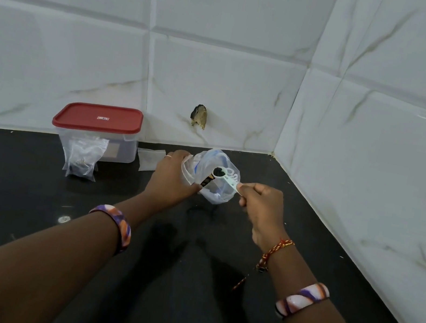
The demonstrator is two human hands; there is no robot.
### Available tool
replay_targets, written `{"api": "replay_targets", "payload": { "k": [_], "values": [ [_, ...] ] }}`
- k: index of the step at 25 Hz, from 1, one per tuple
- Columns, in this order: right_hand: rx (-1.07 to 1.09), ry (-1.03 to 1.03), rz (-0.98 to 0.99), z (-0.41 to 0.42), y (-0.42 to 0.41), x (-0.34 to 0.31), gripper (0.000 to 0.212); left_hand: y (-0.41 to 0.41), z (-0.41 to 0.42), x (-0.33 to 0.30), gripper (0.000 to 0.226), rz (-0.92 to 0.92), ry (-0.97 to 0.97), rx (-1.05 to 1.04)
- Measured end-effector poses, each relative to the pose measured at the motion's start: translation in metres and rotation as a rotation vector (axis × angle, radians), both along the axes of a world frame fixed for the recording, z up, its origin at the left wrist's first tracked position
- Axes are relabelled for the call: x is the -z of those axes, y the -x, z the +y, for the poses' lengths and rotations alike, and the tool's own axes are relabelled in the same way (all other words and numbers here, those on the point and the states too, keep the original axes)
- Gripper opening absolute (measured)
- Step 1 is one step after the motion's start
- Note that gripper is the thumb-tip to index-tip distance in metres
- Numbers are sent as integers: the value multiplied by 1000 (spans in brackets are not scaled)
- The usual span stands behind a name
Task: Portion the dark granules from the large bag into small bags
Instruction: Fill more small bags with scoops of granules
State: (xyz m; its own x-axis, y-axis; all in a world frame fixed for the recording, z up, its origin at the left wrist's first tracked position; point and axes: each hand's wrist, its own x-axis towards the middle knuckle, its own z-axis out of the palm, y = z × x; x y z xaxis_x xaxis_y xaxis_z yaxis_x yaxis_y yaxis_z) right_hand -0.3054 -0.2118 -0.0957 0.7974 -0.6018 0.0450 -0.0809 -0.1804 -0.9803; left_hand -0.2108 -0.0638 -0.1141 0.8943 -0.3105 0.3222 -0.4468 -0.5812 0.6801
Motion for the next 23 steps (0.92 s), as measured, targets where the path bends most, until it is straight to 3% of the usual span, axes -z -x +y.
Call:
{"api": "replay_targets", "payload": {
  "k": [3,5,9,12,14,15,17,20,23],
  "values": [
    [-80,77,-85,11,5,-19,19,2,1,-4,70,-43,-19,24],
    [-121,251,-91,21,6,-28,17,5,0,-9,68,-34,40,59],
    [-132,841,-29,36,8,-35,20,7,-3,-16,64,48,147,113],
    [5,1404,-125,40,11,-38,5,9,-7,-20,64,136,224,119],
    [54,1521,-215,39,11,-33,5,11,-9,-21,63,159,239,117],
    [49,1434,-202,37,10,-30,9,11,-10,-20,62,157,245,118],
    [28,1058,-113,33,8,-30,20,10,-11,-16,63,153,246,88],
    [17,585,-104,14,3,-24,19,3,-13,-13,72,167,219,-64],
    [0,364,0,-10,-6,-18,18,-3,-17,-14,73,243,229,-161]
  ]
}}
